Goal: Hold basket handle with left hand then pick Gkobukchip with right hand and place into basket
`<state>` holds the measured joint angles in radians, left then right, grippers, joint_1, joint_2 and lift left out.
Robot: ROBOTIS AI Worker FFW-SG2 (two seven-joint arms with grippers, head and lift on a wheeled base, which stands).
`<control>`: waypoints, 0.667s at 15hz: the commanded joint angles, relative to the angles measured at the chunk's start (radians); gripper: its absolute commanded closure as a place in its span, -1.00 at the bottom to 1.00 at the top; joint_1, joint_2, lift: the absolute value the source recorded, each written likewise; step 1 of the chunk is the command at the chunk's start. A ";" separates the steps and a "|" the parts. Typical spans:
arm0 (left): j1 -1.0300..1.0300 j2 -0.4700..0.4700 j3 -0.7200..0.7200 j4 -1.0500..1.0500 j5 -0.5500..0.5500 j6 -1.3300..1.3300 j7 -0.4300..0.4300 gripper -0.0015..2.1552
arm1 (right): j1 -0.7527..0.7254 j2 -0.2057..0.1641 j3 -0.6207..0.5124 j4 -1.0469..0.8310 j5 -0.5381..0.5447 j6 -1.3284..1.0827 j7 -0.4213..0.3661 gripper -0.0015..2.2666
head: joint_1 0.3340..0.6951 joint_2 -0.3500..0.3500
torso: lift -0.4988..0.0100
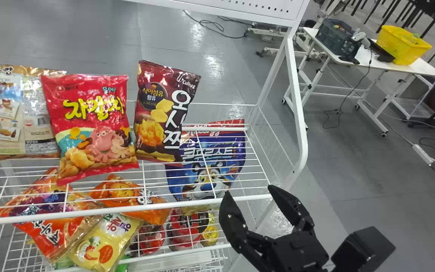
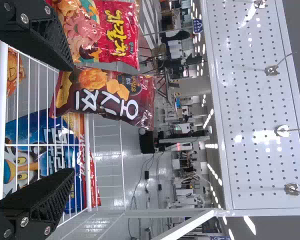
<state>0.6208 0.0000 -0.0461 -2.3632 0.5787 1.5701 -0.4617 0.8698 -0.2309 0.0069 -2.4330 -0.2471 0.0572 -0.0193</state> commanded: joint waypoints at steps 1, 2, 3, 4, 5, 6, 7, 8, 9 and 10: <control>0.011 -0.003 0.005 -0.013 0.000 0.001 0.000 0.94 | 0.003 0.002 -0.001 -0.006 -0.006 0.022 -0.001 -0.91 | 1.00 -1.00 | 0.83; 0.014 -0.003 0.005 -0.015 0.000 0.001 0.000 0.94 | 0.001 0.002 -0.001 -0.009 -0.009 0.040 -0.001 -0.91 | 1.00 -1.00 | 0.83; 0.014 -0.003 0.005 -0.013 0.000 0.001 0.000 0.94 | 0.001 0.005 -0.001 -0.011 -0.012 0.056 -0.001 -0.91 | 1.00 -1.00 | 0.83; 0.014 -0.003 0.005 -0.013 0.001 0.001 -0.003 0.94 | 0.001 0.010 -0.001 -0.009 -0.012 0.059 -0.001 -0.90 | 1.00 -1.00 | 0.83; 0.014 -0.003 0.005 -0.013 0.001 0.001 -0.003 0.94 | 0.001 0.010 -0.002 -0.009 -0.014 0.062 -0.001 -0.90 | 1.00 -1.00 | 0.83; 0.014 -0.003 0.005 -0.013 0.001 0.001 -0.003 0.94 | 0.001 0.010 -0.004 -0.012 -0.014 0.062 -0.001 -0.90 | 1.00 -1.00 | 0.83; 0.016 -0.003 0.005 -0.013 0.001 0.001 -0.005 0.94 | 0.001 0.010 -0.004 -0.012 -0.014 0.062 -0.001 -0.90 | 1.00 -1.00 | 0.83; 0.017 -0.003 0.005 -0.013 0.003 0.001 -0.006 0.94 | -0.002 0.012 -0.004 -0.014 -0.014 0.065 -0.001 -0.90 | 1.00 -1.00 | 0.83; 0.019 -0.003 0.005 -0.015 0.004 0.001 -0.006 0.94 | -0.003 0.012 -0.004 -0.014 -0.014 0.074 -0.001 -0.90 | 1.00 -1.00 | 0.83; 0.020 -0.003 0.005 -0.015 0.004 0.001 -0.005 0.94 | -0.008 0.012 -0.004 -0.014 -0.015 0.080 -0.001 -0.90 | 1.00 -1.00 | 0.83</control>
<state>0.6393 0.0000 -0.0414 -2.3765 0.5822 1.5701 -0.4675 0.8669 -0.2198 0.0031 -2.4464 -0.2612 0.1276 -0.0199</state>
